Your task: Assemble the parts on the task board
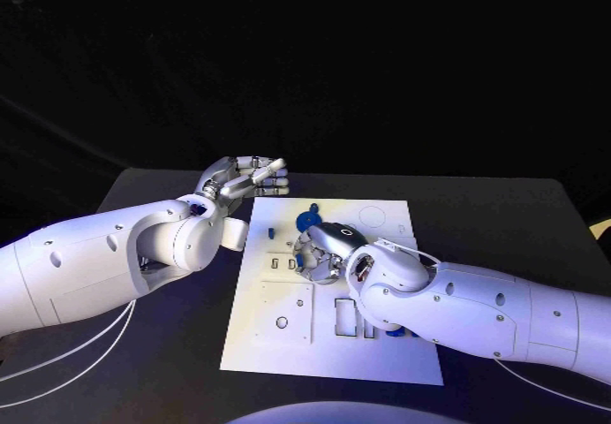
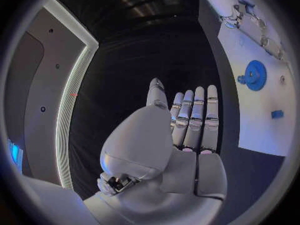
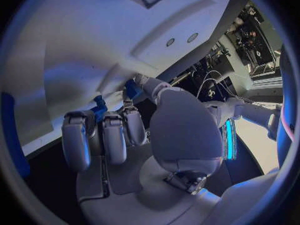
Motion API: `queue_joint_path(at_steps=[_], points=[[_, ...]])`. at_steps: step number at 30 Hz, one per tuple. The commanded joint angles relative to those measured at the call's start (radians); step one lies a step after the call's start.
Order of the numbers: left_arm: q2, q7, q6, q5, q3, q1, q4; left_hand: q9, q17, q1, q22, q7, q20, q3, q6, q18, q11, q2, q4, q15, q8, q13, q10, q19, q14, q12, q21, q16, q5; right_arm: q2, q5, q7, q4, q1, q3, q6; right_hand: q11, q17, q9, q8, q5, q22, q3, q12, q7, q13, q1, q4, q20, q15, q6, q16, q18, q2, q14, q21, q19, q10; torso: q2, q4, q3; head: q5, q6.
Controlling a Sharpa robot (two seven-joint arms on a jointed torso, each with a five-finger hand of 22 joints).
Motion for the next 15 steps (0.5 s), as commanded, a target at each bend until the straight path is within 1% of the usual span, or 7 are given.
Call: queue_joint_path(at_steps=[1,6,8,9,10,12,15], points=[[0.001,0.006,0.017,0.002,0.001,0.001,0.001,0.001,0.001,0.003,-0.001,0.019,0.007,-0.003,-0.009,0.008,-0.004,0.009,0.0,-0.003,-0.004,0.001,-0.006,0.003,-0.007,-0.004,-0.003,-0.003,-0.004,-0.001,-0.007,-0.008,-0.004,-0.004,-0.004,0.018,-0.001,0.263,-0.001,-0.006,-0.006,0.226,-0.007,-0.003,0.0,0.07,0.0,-0.001,0.005,0.007,-0.011,0.004,-0.003,-0.009,0.103,-0.006,0.058,-0.005,0.0,0.0002,-0.0002,0.001,-0.001],[0.001,0.006,0.017,0.002,0.001,0.001,0.001,0.001,0.001,0.003,-0.001,0.019,0.007,-0.003,-0.009,0.008,-0.004,0.009,0.0,-0.003,-0.004,0.001,-0.006,0.003,-0.007,-0.004,-0.003,-0.003,-0.004,-0.003,-0.003,0.009,-0.002,-0.004,-0.004,-0.015,0.014,0.263,-0.024,-0.045,-0.044,0.225,-0.064,-0.007,0.018,0.065,-0.003,0.021,0.016,0.02,-0.089,0.004,-0.002,-0.014,0.103,-0.009,0.056,-0.013,0.0,-0.0005,-0.0003,0.002,0.0],[0.001,0.005,0.019,0.001,0.001,0.001,-0.001,0.002,0.002,0.003,-0.001,0.019,0.007,-0.005,-0.009,0.008,-0.004,0.01,-0.001,-0.003,-0.004,0.001,-0.006,0.003,-0.007,-0.004,-0.004,-0.004,-0.004,-0.006,0.003,0.023,0.002,-0.004,-0.004,-0.04,0.039,0.263,-0.061,-0.082,-0.065,0.228,-0.279,-0.002,0.045,0.067,0.074,0.106,0.036,0.043,-0.183,0.004,-0.003,0.004,0.103,-0.007,0.059,-0.013,0.0,-0.0002,0.0,0.003,0.001],[0.001,0.003,0.021,-0.002,0.001,0.001,-0.003,0.004,0.003,0.004,-0.002,0.015,0.007,-0.006,-0.006,0.009,-0.009,0.012,-0.002,-0.004,-0.002,0.001,-0.005,0.003,-0.008,-0.003,-0.004,-0.005,-0.004,-0.008,0.006,0.031,0.004,-0.004,-0.004,-0.054,0.045,0.263,-0.071,-0.086,-0.065,0.229,-0.327,0.0,0.052,0.066,0.125,0.174,0.047,0.044,-0.203,0.004,-0.004,0.003,0.103,-0.006,0.06,-0.013,-0.001,0.0004,0.0001,0.003,0.002],[0.001,0.0,0.023,-0.005,0.001,0.001,-0.004,0.005,0.004,0.005,-0.002,0.01,0.006,-0.007,-0.004,0.009,-0.014,0.013,-0.003,-0.005,-0.001,0.001,-0.005,0.003,-0.008,-0.003,-0.005,-0.006,-0.004,-0.011,0.012,0.041,0.007,-0.004,-0.004,-0.07,0.047,0.263,-0.086,-0.095,-0.069,0.231,-0.348,0.002,0.05,0.067,0.142,0.222,0.045,0.049,-0.238,0.004,-0.004,-0.017,0.103,-0.002,0.062,-0.011,-0.001,0.0006,0.0002,0.003,0.002],[0.001,-0.008,0.025,-0.017,0.001,0.001,-0.008,0.009,0.009,0.004,-0.003,-0.009,0.006,-0.015,-0.001,0.01,-0.032,0.018,-0.004,-0.006,0.0,-0.001,-0.011,0.008,-0.003,-0.005,-0.004,-0.007,-0.004,-0.02,0.025,0.063,0.017,-0.003,-0.003,-0.104,0.046,0.263,-0.088,-0.095,-0.069,0.232,-0.355,0.003,0.051,0.068,0.145,0.222,0.045,0.049,-0.243,0.004,-0.005,-0.022,0.103,0.0,0.063,-0.011,-0.002,0.0006,0.0003,0.003,0.003],[0.002,-0.023,0.027,-0.042,0.001,0.001,-0.015,0.013,0.021,-0.002,-0.002,-0.015,0.001,-0.029,0.005,0.012,-0.039,0.023,-0.004,-0.014,0.001,-0.001,-0.009,0.024,0.021,-0.004,0.002,0.002,-0.004,-0.039,0.052,0.102,0.04,0.001,-0.002,-0.145,0.047,0.263,-0.087,-0.092,-0.069,0.231,-0.363,0.001,0.053,0.065,0.141,0.223,0.046,0.05,-0.238,0.004,-0.004,-0.023,0.103,-0.002,0.062,-0.013,-0.004,-0.0004,0.0004,0.003,0.003]])
